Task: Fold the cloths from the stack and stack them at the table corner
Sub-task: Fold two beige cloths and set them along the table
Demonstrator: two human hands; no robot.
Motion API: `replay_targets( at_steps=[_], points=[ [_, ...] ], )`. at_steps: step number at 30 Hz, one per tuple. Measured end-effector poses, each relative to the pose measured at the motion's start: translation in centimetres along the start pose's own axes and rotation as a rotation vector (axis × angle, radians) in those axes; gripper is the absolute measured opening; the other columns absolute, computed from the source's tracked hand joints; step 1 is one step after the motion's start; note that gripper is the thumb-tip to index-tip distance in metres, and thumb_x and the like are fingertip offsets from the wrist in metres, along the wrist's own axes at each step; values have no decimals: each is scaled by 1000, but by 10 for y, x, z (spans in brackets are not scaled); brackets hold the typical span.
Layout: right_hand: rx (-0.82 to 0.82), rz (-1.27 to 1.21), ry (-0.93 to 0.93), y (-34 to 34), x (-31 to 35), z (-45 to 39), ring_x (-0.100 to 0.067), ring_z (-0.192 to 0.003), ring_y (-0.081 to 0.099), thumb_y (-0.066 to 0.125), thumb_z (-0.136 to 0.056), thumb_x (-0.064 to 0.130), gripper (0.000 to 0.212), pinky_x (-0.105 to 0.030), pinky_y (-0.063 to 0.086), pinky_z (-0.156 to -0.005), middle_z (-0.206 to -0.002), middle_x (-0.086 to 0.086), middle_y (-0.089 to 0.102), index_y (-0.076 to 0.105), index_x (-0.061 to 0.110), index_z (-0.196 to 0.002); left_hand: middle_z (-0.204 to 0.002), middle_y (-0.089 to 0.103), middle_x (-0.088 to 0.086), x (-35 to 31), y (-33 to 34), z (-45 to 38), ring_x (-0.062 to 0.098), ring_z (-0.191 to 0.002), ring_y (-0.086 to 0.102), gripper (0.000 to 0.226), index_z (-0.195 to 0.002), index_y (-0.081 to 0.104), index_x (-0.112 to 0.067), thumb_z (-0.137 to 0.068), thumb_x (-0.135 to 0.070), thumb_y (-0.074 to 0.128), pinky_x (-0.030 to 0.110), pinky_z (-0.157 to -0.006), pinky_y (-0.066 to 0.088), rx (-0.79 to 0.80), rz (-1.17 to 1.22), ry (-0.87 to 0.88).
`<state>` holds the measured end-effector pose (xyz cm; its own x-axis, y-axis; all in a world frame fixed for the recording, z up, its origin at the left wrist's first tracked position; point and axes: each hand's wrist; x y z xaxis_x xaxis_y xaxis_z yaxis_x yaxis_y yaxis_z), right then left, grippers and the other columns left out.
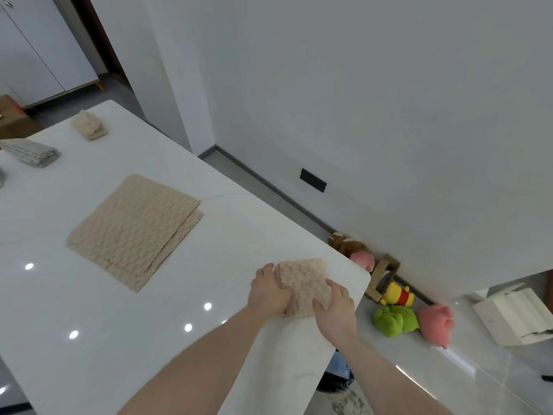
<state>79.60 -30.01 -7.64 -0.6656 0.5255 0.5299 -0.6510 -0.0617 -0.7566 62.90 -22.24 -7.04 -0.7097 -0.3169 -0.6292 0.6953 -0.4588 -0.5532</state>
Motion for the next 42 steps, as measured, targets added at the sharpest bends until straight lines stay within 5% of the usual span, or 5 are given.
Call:
replay_targets(
  at_steps=[10,15,25,33,42],
  points=[
    [182,-300,173,-22,15,-79,-15,-90,63,76,-88,22,68,-23,50,-63,-115,4,66,45,24,-148,-98,67,0,-7,1,-59,23,-87,68,40,-122,62,-17,-83,-11,68,37,-77,61,65,195,-86],
    [-56,-195,-55,-24,3,-75,-18,-82,67,65,-76,3,31,-39,58,-74,-91,12,67,67,34,-81,-100,51,-12,-4,3,-41,15,-76,60,22,-77,67,-28,-82,-8,59,28,-70,51,-160,53,313],
    [-54,323,-417,-9,-76,-33,-18,-140,51,74,-88,14,38,-33,47,-109,-152,13,52,73,30,-122,-160,41,-8,53,41,-11,20,-124,58,49,-125,68,-30,-85,-29,39,36,-99,50,15,-501,780],
    [-92,534,-367,6,-87,-17,-28,-148,41,52,-97,31,50,-49,46,-108,-164,9,30,54,37,-146,-173,11,-11,51,32,3,29,-149,26,66,-151,44,-39,-86,-36,42,44,-119,25,115,-726,644],
    [-121,161,-280,-15,-28,-32,-20,-132,46,57,-99,35,20,-38,45,-107,-148,7,49,72,22,-101,-107,54,-15,-3,34,-7,15,-102,49,23,-78,66,-27,-87,-49,63,33,-86,46,-223,-281,337]
  ],
)
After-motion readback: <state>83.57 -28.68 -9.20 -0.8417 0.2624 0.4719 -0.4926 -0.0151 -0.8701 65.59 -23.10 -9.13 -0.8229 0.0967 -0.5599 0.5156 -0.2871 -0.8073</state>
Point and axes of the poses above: each hand's wrist, its own z-axis away from the middle knuckle, its own y-axis out of the palm, x = y × z
